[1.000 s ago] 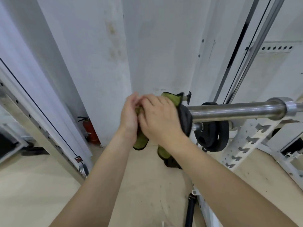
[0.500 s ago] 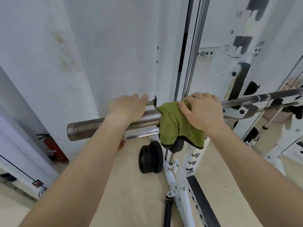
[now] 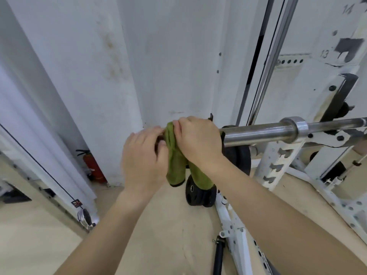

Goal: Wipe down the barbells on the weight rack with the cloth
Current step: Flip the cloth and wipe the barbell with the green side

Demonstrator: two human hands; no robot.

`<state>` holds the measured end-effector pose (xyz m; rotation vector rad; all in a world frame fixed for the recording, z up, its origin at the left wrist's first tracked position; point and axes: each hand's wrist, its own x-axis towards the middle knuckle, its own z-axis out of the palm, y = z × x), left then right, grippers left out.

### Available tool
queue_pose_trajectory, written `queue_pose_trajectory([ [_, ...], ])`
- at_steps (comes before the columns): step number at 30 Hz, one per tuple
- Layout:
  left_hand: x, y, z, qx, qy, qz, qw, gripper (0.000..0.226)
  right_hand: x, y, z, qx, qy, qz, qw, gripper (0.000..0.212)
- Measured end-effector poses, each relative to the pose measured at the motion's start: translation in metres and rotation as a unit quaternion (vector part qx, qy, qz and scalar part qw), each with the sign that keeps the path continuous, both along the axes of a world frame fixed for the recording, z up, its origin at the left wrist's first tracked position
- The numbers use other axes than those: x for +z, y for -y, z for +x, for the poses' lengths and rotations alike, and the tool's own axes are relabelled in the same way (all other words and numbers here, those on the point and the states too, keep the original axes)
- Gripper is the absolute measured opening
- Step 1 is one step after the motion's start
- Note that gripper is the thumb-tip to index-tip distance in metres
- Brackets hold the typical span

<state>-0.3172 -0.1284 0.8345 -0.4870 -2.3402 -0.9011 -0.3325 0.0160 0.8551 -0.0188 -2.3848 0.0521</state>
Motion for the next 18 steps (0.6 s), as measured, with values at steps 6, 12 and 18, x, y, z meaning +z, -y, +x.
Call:
queue_pose_trajectory([
  [6,-0.005,0.052,-0.021,0.021,0.069,0.157,0.985,0.043,0.004,0.106,-0.017,0.047,0.045,0.029,0.997,0.033],
  [12,0.013,-0.011,-0.012,0.035,0.045,-0.188,0.981,0.058,-0.003,0.005,0.000,0.048,0.036,0.051,0.997,0.018],
  [18,0.037,-0.138,-0.013,-0.100,0.082,-0.296,0.946,0.076,0.002,-0.149,0.031,-0.066,0.039,0.041,0.996,0.045],
])
